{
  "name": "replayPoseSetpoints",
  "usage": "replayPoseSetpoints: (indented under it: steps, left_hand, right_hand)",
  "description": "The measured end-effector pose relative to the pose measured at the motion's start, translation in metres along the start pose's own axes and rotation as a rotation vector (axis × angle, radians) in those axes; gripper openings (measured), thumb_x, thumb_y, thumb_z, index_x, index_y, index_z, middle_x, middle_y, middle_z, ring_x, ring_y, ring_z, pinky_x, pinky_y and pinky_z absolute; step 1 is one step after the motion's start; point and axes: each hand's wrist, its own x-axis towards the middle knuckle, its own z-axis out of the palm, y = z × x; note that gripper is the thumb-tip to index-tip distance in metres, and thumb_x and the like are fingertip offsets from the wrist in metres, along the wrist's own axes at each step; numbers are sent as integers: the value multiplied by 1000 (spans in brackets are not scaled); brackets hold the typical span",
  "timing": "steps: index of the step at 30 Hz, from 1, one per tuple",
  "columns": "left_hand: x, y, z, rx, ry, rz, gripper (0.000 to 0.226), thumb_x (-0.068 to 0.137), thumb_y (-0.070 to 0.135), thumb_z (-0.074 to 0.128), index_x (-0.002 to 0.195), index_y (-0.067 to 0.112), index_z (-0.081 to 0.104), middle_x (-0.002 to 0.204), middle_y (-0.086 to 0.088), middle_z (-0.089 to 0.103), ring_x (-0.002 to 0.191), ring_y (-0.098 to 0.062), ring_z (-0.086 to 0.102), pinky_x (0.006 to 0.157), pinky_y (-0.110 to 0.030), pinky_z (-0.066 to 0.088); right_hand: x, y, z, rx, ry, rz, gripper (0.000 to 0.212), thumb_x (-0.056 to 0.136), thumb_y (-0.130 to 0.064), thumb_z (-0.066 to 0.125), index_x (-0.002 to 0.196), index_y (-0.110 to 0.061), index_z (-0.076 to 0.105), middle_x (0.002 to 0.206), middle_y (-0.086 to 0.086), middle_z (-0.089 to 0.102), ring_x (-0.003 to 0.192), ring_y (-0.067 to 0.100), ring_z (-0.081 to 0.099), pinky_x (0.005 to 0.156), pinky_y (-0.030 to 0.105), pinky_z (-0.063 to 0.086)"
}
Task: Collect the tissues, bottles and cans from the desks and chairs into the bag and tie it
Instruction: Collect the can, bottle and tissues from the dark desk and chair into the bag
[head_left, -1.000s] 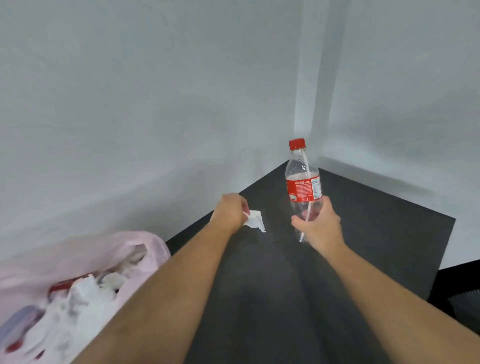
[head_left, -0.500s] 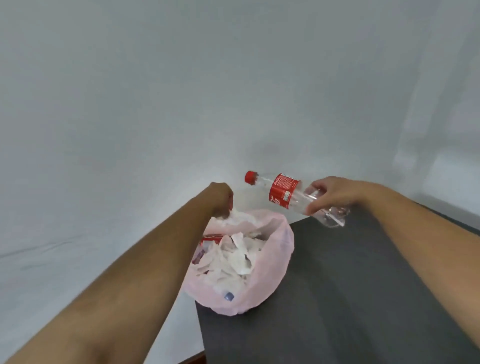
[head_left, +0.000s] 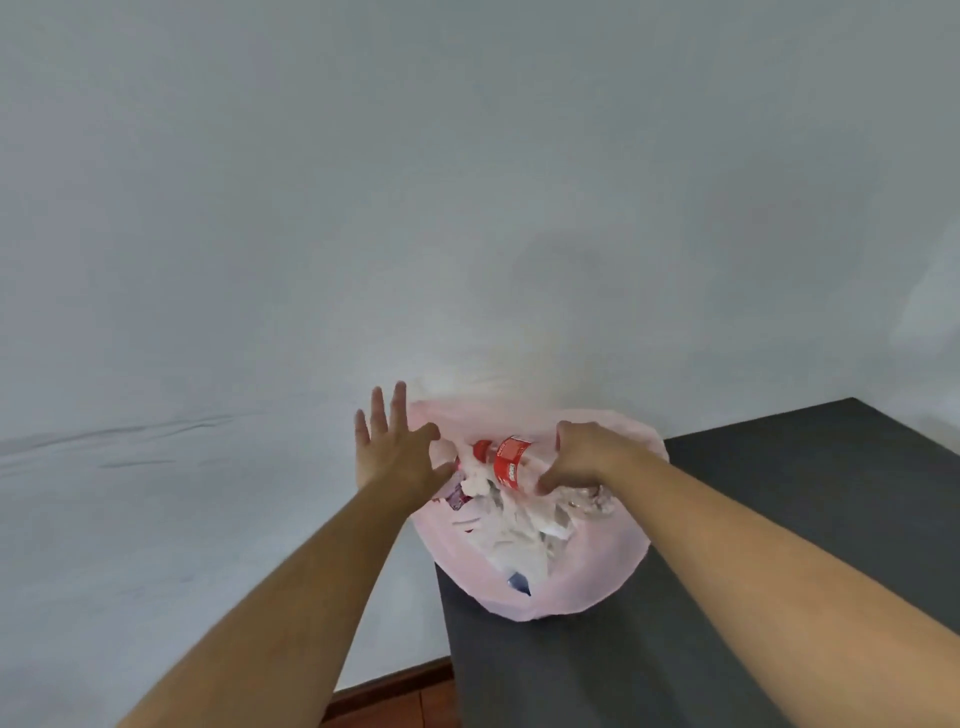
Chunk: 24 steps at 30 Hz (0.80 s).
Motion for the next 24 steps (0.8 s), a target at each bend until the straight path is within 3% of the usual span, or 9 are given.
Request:
replayPoseSetpoints:
  steps: [2,4,6,9,13,15,18,20,24]
  left_hand:
    - [-1,-7,5,-44,-132,-109,51,83,64,50,129,41,47,160,-6,-9,143,-35,21,111,-45,27]
    - [0,-10,10,-138,-231,-196,56,85,59,53,135,35,42,156,-5,9,126,-32,48,97,-38,42]
    - [1,-11,16,-211,-251,-219,57,87,43,59,138,26,38,145,-5,29,118,-33,54,91,-38,45]
    - [3,-12,22,-307,-213,-218,62,84,19,61,139,22,32,135,-8,38,115,-35,54,89,-40,46]
    - [6,-5,16,-299,-213,-185,78,84,15,61,147,28,17,135,-10,37,114,-37,54,87,-41,47]
    - [10,-2,13,-292,-216,-178,82,84,22,64,148,30,13,140,-8,35,116,-37,53,87,-40,48]
    - [13,5,8,-329,-207,-128,85,81,20,65,149,25,14,146,-7,34,124,-34,49,95,-41,45]
    - [14,11,4,-342,-201,-71,83,83,11,60,151,21,15,153,-6,30,133,-30,41,103,-37,39]
    - [16,27,-20,-381,-101,-25,75,86,7,53,151,21,19,156,-3,27,137,-27,37,106,-34,35]
  right_hand:
    - [18,-8,25,7,101,11,75,70,-48,72,128,-13,42,124,8,58,112,28,58,88,35,48]
    - [31,-12,46,-9,190,9,69,77,-51,64,129,-14,40,122,8,60,113,29,57,87,36,46]
    - [36,-10,60,-90,319,-4,61,86,-54,51,133,-17,38,124,7,59,116,29,53,87,37,43]
    - [31,6,54,-201,549,-79,55,92,-53,39,135,-18,43,133,5,52,122,28,43,95,41,35]
    - [7,56,38,-145,937,-89,27,82,-38,59,91,-15,69,117,8,57,106,31,51,84,41,40]
    - [-5,77,43,-7,823,87,26,78,-44,65,86,-19,64,135,11,45,122,35,42,94,46,38]
    - [-14,83,53,413,354,189,34,81,-52,62,106,-29,56,156,9,15,136,35,35,101,42,40]
    - [-12,78,58,603,199,155,40,87,-33,60,126,-27,54,150,11,32,126,31,48,95,35,45]
    - [-11,92,38,714,491,288,43,90,2,43,128,-9,60,135,15,54,121,32,54,103,32,41]
